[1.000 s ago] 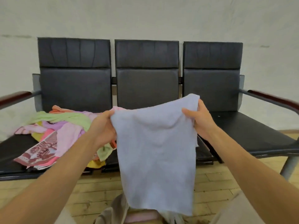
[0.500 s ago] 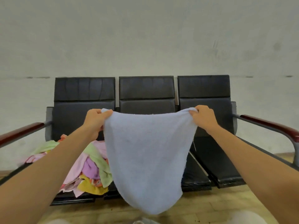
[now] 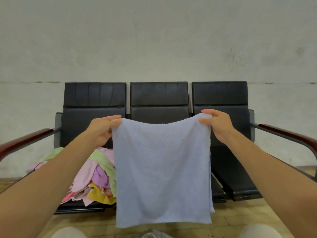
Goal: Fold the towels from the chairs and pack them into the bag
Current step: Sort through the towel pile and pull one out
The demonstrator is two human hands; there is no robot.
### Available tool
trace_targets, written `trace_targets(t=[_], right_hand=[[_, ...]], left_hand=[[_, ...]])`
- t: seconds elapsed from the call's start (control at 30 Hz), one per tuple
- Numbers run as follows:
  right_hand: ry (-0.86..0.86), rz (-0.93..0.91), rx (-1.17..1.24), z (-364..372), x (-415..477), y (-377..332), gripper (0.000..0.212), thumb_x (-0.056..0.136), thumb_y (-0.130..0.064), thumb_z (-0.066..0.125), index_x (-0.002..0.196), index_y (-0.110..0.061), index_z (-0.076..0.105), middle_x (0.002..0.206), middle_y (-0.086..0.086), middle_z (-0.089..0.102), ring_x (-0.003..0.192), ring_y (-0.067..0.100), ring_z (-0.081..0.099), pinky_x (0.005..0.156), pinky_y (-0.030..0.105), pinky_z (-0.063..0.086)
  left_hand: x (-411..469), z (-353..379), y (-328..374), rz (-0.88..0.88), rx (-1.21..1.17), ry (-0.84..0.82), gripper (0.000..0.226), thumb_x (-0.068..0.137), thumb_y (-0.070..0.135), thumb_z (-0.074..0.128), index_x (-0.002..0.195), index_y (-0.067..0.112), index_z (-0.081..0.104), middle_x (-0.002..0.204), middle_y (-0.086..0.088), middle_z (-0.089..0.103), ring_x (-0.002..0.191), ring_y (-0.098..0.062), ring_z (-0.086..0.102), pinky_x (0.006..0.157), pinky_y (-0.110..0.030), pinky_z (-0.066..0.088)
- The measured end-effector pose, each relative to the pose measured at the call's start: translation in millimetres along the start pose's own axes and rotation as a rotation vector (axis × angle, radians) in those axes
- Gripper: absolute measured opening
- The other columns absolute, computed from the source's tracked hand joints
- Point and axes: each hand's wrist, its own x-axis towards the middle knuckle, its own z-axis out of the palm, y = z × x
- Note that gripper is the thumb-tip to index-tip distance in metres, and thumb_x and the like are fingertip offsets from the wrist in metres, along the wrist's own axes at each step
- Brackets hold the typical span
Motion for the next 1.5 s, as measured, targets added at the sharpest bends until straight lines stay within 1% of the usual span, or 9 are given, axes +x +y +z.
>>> trace_targets(t=[0.23, 0.33, 0.57, 0.73, 0.93, 1.13, 1.3, 1.4, 1.5], right_hand=[[0.022, -0.269, -0.715, -5, -1, 6, 0.011, 0.095, -0.013, 0.059, 0.103, -0.011, 0.066, 0.099, 0.006, 0.063, 0.088, 0.015, 0.055, 0.081, 0.027, 0.04], [0.061, -0.232, -0.594, -5, 1, 12, 0.005, 0.097, -0.013, 0.055, 0.099, -0.016, 0.059, 0.101, 0.004, 0.059, 0.094, 0.017, 0.055, 0.08, 0.028, 0.039], [0.027, -0.102, -0.27, -4, -4, 5, 0.017, 0.094, -0.017, 0.06, 0.107, -0.014, 0.071, 0.094, -0.008, 0.06, 0.104, 0.013, 0.052, 0.095, 0.033, 0.041], [-0.096, -0.129, -0.519, -7, -5, 1, 0.036, 0.086, -0.013, 0.07, 0.121, -0.008, 0.064, 0.111, 0.002, 0.056, 0.104, 0.018, 0.051, 0.092, 0.033, 0.043], [-0.022, -0.248, -0.834, -6, 1, 1, 0.018, 0.093, -0.017, 0.062, 0.102, -0.006, 0.073, 0.094, 0.012, 0.068, 0.079, 0.016, 0.057, 0.069, 0.021, 0.039], [0.001, -0.322, -1.086, -6, 1, 14, 0.017, 0.097, -0.018, 0.057, 0.105, -0.007, 0.067, 0.102, 0.009, 0.059, 0.083, 0.021, 0.059, 0.08, 0.032, 0.051], [-0.088, -0.189, -1.026, 3, 3, 32, 0.017, 0.094, -0.007, 0.058, 0.111, -0.009, 0.056, 0.097, 0.01, 0.058, 0.083, 0.024, 0.06, 0.077, 0.035, 0.055], [-0.107, -0.136, -0.98, 11, 13, 41, 0.02, 0.089, -0.005, 0.065, 0.108, -0.008, 0.057, 0.095, 0.008, 0.056, 0.09, 0.027, 0.063, 0.083, 0.039, 0.057], [-0.116, -0.11, -0.912, 18, 32, 55, 0.024, 0.088, -0.006, 0.067, 0.111, -0.007, 0.062, 0.103, 0.011, 0.063, 0.092, 0.028, 0.066, 0.09, 0.041, 0.055]], left_hand=[[3, -10, -10, 0.325, 0.639, 0.086, 0.018, 0.094, 0.012, 0.058, 0.107, 0.007, 0.07, 0.105, -0.013, 0.067, 0.097, -0.025, 0.06, 0.091, -0.04, 0.05], [6, -9, -13, 0.34, 0.648, 0.121, 0.017, 0.095, 0.014, 0.057, 0.106, 0.007, 0.068, 0.106, -0.013, 0.065, 0.095, -0.024, 0.058, 0.087, -0.04, 0.052], [3, -7, -7, 0.15, 0.201, 0.069, 0.023, 0.09, 0.011, 0.064, 0.112, 0.003, 0.066, 0.115, -0.013, 0.061, 0.107, -0.027, 0.057, 0.084, -0.034, 0.05], [6, -6, -11, 0.305, 0.528, 0.13, 0.031, 0.085, 0.008, 0.07, 0.115, 0.006, 0.067, 0.119, -0.014, 0.063, 0.101, -0.023, 0.055, 0.095, -0.036, 0.046], [7, -2, -12, 0.516, 0.722, 0.289, 0.023, 0.084, 0.017, 0.072, 0.103, 0.005, 0.073, 0.099, -0.017, 0.071, 0.082, -0.017, 0.056, 0.083, -0.028, 0.043], [12, 2, -23, 0.571, 0.792, 0.326, 0.019, 0.087, 0.024, 0.07, 0.097, 0.007, 0.071, 0.1, -0.013, 0.064, 0.081, -0.018, 0.054, 0.078, -0.031, 0.044], [18, 9, -39, 0.521, 0.848, 0.298, 0.011, 0.091, 0.023, 0.064, 0.092, 0.015, 0.057, 0.092, -0.005, 0.056, 0.077, -0.019, 0.055, 0.068, -0.031, 0.042], [29, 14, -53, 0.472, 0.905, 0.221, 0.008, 0.096, 0.019, 0.055, 0.095, 0.015, 0.049, 0.078, -0.004, 0.056, 0.063, -0.023, 0.06, 0.056, -0.031, 0.048], [47, 21, -68, 0.374, 0.83, 0.148, 0.007, 0.099, 0.018, 0.051, 0.099, 0.013, 0.046, 0.082, -0.007, 0.055, 0.058, -0.027, 0.064, 0.054, -0.038, 0.056]])
